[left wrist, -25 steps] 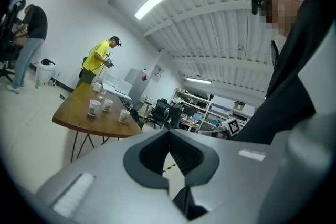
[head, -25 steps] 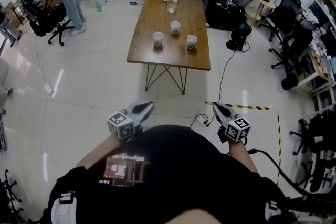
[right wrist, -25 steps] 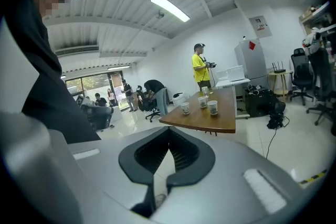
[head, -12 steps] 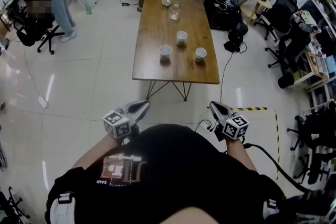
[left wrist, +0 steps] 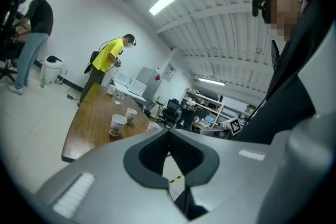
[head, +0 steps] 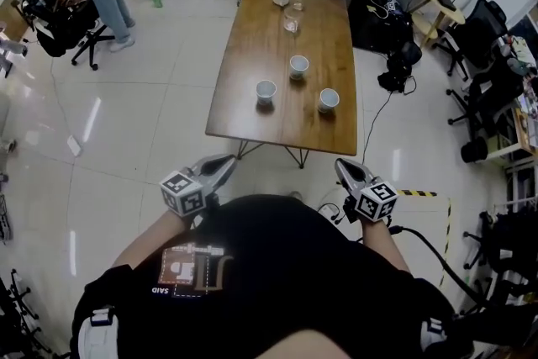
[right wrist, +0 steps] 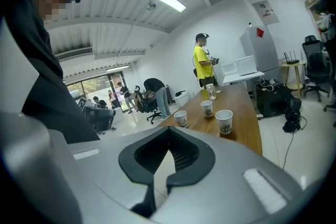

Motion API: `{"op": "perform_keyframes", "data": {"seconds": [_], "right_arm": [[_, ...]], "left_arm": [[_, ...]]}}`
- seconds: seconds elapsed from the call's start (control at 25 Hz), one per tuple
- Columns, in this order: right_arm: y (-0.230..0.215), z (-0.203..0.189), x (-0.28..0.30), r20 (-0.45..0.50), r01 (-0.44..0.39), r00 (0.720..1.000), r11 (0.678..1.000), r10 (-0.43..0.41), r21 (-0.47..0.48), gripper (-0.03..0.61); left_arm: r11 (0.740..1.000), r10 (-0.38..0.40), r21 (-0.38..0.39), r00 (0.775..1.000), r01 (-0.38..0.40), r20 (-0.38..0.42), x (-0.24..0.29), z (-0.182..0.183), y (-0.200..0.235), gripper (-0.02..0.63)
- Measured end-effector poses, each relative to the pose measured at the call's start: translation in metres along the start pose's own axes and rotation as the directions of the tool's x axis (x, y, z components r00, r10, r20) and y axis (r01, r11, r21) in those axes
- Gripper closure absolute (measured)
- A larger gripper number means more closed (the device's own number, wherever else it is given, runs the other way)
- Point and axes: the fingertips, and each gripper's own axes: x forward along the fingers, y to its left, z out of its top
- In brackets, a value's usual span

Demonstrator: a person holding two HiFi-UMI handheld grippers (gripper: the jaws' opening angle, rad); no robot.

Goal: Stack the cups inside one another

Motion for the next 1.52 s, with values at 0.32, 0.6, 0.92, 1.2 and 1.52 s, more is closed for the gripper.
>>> {"op": "perform_keyframes", "data": {"seconds": [0.32, 0.6, 0.92, 1.2, 1.52], "right_arm": [[-0.082, 0.054, 0.040, -0.050, -0.199, 0.980, 0.973, 0.194, -0.113, 0.565], [-0.126, 0.079, 0.058, -0.035, -0.198, 0.980, 0.973, 0.195, -0.121, 0.565], [-0.118, 0.091, 0.099, -0.070, -0.117, 0.992, 0.976, 0.106, -0.181, 0.545], [-0.107, 0.121, 0.163, -0.172, -0.130, 0.982, 0.935, 0.075, -0.331, 0.464], [-0.126, 0.110, 0.268, -0.428, -0.274, 0.903, 0.792, 0.018, -0.545, 0.407]], "left_arm": [[0.988, 0.157, -0.019, 0.985, -0.156, 0.079, 0.082, 0.032, -0.011, 0.612], [0.985, 0.171, -0.010, 0.984, -0.171, 0.047, 0.122, 0.041, -0.010, 0.612], [0.998, 0.058, 0.026, 0.998, -0.059, 0.028, 0.129, 0.059, 0.033, 0.612], [0.999, 0.029, 0.043, 0.999, -0.030, 0.021, 0.106, 0.081, 0.073, 0.612], [0.987, 0.159, -0.007, 0.986, -0.159, 0.049, 0.061, 0.086, 0.107, 0.612]]}}
